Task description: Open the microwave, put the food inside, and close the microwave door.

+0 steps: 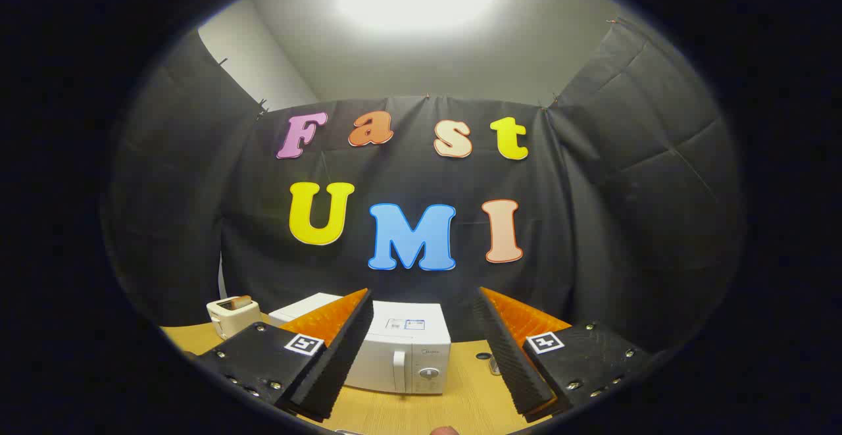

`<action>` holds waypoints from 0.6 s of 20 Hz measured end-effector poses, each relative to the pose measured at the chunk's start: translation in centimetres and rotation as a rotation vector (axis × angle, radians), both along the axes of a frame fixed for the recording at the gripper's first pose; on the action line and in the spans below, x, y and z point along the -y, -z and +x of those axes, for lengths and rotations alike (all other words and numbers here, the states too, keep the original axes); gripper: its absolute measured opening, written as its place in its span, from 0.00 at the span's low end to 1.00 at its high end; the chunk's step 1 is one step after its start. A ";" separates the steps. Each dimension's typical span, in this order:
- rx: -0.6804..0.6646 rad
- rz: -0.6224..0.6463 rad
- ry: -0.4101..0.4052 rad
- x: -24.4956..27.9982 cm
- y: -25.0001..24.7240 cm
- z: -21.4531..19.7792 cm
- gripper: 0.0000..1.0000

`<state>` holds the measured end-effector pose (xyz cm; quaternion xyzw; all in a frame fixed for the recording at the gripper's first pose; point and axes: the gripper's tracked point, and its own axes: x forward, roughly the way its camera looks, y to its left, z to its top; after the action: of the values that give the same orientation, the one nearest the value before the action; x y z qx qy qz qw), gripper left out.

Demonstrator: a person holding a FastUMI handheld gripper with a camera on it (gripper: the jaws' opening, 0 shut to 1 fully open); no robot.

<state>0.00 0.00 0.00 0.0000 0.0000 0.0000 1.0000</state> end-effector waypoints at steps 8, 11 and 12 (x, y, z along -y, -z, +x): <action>0.006 0.004 0.017 0.1 -0.7 -0.1 0.96; -0.009 0.017 0.020 0.3 -0.3 0.1 0.96; -0.012 0.017 0.021 0.4 -0.2 0.1 0.96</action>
<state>0.12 -0.36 0.15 0.0085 0.0061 -0.0104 0.9999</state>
